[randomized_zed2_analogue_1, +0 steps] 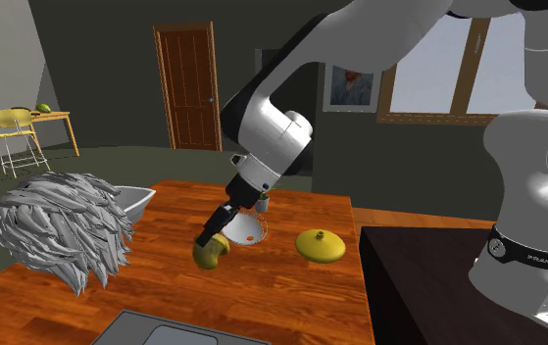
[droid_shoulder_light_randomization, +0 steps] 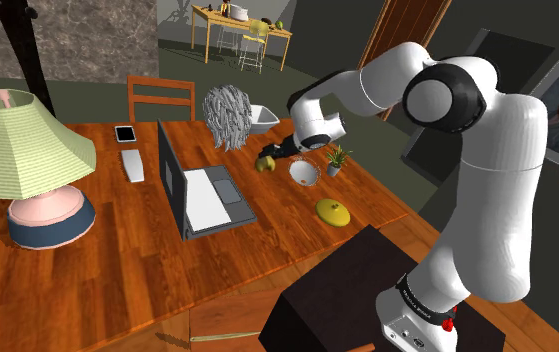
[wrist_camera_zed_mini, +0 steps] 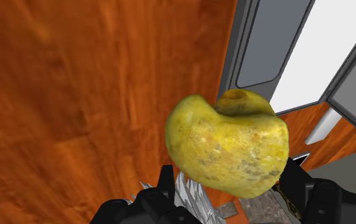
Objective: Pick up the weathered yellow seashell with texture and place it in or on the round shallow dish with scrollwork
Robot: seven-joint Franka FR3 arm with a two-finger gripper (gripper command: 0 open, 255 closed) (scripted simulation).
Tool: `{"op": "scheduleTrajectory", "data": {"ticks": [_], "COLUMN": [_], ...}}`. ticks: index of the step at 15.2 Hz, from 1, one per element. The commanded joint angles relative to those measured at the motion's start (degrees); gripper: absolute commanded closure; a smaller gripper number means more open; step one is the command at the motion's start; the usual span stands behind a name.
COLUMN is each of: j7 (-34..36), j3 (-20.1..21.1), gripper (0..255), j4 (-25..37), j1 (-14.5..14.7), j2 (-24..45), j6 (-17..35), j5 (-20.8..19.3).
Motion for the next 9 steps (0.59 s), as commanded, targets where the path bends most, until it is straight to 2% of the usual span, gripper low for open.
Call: {"op": "scheduleTrajectory", "data": {"ticks": [1, 9], "j7": [1.58, 1.29], "j3": [-0.18, -5.15], "gripper": [255, 255], "j4": [-0.53, 0.46], "j1": [0.35, -7.18], "j2": [-1.26, -0.67], "j6": [0.39, -8.78], "j5": [-1.69, -9.27]}}
